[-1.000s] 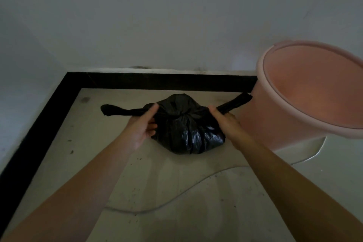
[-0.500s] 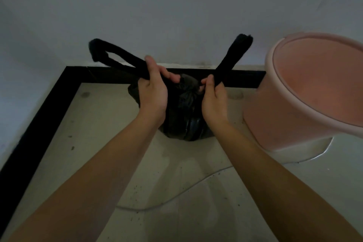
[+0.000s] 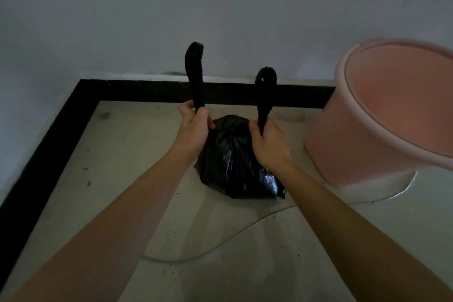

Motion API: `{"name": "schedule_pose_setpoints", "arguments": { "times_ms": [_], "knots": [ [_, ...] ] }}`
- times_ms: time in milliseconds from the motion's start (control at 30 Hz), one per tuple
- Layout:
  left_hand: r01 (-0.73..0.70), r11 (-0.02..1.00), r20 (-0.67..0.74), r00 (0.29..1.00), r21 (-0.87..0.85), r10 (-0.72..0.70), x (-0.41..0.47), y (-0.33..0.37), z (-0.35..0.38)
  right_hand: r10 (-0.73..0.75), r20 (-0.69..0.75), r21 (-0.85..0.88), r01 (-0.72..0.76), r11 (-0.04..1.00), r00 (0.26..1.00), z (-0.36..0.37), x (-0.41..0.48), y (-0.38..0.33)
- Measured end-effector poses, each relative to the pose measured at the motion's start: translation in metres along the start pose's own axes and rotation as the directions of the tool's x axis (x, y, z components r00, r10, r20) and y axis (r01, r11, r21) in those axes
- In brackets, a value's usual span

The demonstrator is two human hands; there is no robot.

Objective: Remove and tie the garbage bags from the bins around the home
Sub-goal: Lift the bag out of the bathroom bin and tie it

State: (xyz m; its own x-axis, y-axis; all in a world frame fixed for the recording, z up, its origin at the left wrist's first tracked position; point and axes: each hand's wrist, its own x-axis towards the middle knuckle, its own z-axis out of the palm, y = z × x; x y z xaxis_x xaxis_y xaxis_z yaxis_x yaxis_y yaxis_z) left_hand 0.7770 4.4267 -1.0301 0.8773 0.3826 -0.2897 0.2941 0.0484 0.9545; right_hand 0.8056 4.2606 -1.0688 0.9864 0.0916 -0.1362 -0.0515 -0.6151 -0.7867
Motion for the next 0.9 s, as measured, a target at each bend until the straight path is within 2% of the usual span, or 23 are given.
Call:
{"name": "schedule_pose_setpoints", "arguments": {
  "times_ms": [67, 133, 200, 233, 267, 400, 467, 533, 633, 700, 800, 833, 900],
  "knots": [
    [-0.155, 0.986, -0.051, 0.986, 0.067, 0.159, -0.002, 0.004, 0.007, -0.045, 0.019, 0.164, 0.041, 0.986, 0.999, 0.001, -0.005, -0.006],
    [-0.202, 0.979, -0.063, 0.977, 0.039, 0.204, -0.001, 0.005, 0.009, 0.014, 0.005, 0.380, -0.015, 0.925, 1.000, 0.005, -0.009, -0.008],
    [-0.115, 0.991, -0.065, 0.992, -0.065, 0.111, 0.001, 0.005, 0.008, 0.108, 0.107, 0.627, -0.151, 0.764, 0.988, 0.006, -0.010, -0.007],
    [-0.061, 0.993, -0.061, 0.997, -0.106, 0.055, 0.001, 0.004, 0.006, 0.124, 0.173, 0.699, -0.210, 0.684, 0.977, 0.006, -0.011, -0.004],
    [-0.011, 0.992, -0.052, 0.999, -0.125, 0.005, 0.002, 0.002, 0.005, 0.131, 0.208, 0.713, -0.242, 0.658, 0.969, 0.007, -0.011, -0.002],
    [0.190, 0.972, 0.050, 0.982, -0.138, -0.185, 0.008, -0.008, 0.000, 0.162, 0.117, 0.537, -0.199, 0.820, 0.980, 0.009, -0.010, 0.004],
    [0.318, 0.927, 0.109, 0.947, -0.200, -0.301, 0.010, -0.008, -0.003, 0.203, 0.095, 0.514, -0.222, 0.828, 0.975, 0.008, -0.005, 0.006],
    [0.396, 0.882, 0.174, 0.916, -0.254, -0.361, 0.009, -0.005, -0.006, 0.133, 0.082, 0.447, -0.156, 0.881, 0.988, 0.005, -0.002, 0.006],
    [0.412, 0.865, 0.239, 0.905, -0.287, -0.351, 0.009, -0.007, -0.009, -0.036, 0.168, 0.187, 0.004, 0.982, 0.985, 0.001, -0.003, 0.004],
    [0.401, 0.862, 0.229, 0.911, -0.309, -0.342, 0.012, -0.011, -0.011, -0.037, 0.237, 0.179, -0.006, 0.984, 0.971, 0.000, -0.005, 0.005],
    [0.402, 0.857, 0.241, 0.910, -0.323, -0.336, 0.011, -0.012, -0.010, -0.020, 0.272, 0.362, -0.083, 0.928, 0.962, -0.001, -0.002, 0.004],
    [0.410, 0.852, 0.256, 0.906, -0.326, -0.337, 0.010, -0.011, -0.010, -0.045, 0.265, 0.347, -0.052, 0.936, 0.963, 0.001, -0.001, 0.004],
    [0.407, 0.853, 0.286, 0.903, -0.328, -0.321, 0.007, -0.008, -0.008, -0.102, 0.225, 0.143, 0.071, 0.987, 0.969, 0.004, 0.004, 0.008]
  ]
}}
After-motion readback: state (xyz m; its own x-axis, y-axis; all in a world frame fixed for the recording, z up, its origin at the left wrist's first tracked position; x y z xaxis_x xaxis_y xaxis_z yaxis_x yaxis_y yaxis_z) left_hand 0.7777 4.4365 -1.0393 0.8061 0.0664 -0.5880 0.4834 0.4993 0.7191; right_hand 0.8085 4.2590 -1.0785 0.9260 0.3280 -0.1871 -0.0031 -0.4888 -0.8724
